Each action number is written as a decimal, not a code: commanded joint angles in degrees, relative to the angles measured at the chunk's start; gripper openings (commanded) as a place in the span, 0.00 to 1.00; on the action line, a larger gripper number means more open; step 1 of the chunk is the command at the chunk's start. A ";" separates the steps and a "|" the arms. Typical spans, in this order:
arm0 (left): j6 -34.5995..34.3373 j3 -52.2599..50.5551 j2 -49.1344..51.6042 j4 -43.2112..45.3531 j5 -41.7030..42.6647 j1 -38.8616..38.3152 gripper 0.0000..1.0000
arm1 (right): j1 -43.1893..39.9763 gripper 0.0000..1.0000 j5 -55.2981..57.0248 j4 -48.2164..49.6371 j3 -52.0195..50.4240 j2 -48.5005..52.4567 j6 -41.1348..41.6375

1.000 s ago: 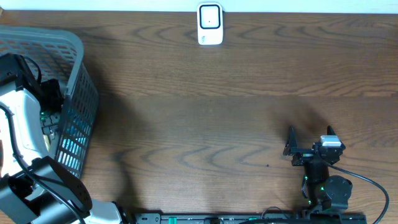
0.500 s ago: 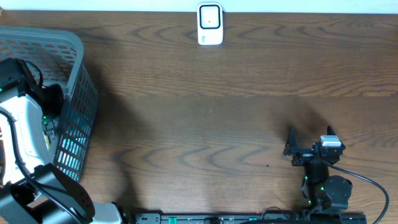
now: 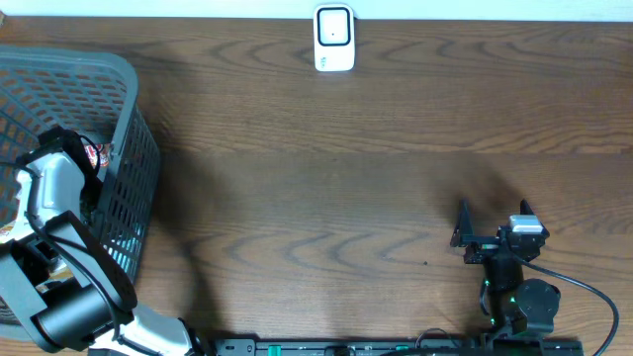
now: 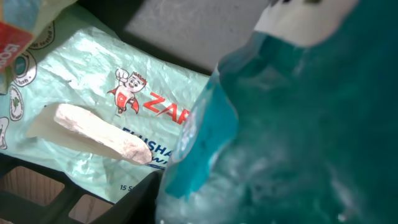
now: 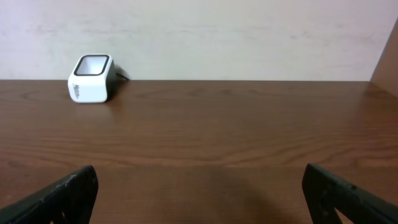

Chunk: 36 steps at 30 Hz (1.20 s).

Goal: Scan the item barcode
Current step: 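Lower the left gripper and grasp the teal Listerine bottle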

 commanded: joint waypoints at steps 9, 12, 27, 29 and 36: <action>5.57 5.55 -6.34 -4.37 1.16 -0.39 0.43 | -0.20 0.99 0.26 -0.20 -0.09 -0.22 0.76; 7.15 7.15 -9.75 -5.03 1.11 -0.39 0.50 | -0.20 0.99 0.26 -0.20 -0.09 -0.22 0.76; 7.21 6.99 -11.19 -4.35 -6.36 -0.39 1.00 | -0.20 0.99 0.24 -0.20 -0.09 -0.22 0.76; 7.19 6.99 -10.54 -3.65 -6.36 -0.42 0.99 | -0.20 0.99 0.26 -0.22 -0.09 -0.22 0.76; 2.21 6.64 -9.44 -3.39 -6.36 -0.42 0.98 | -0.20 0.99 0.26 -0.22 -0.09 -0.22 0.76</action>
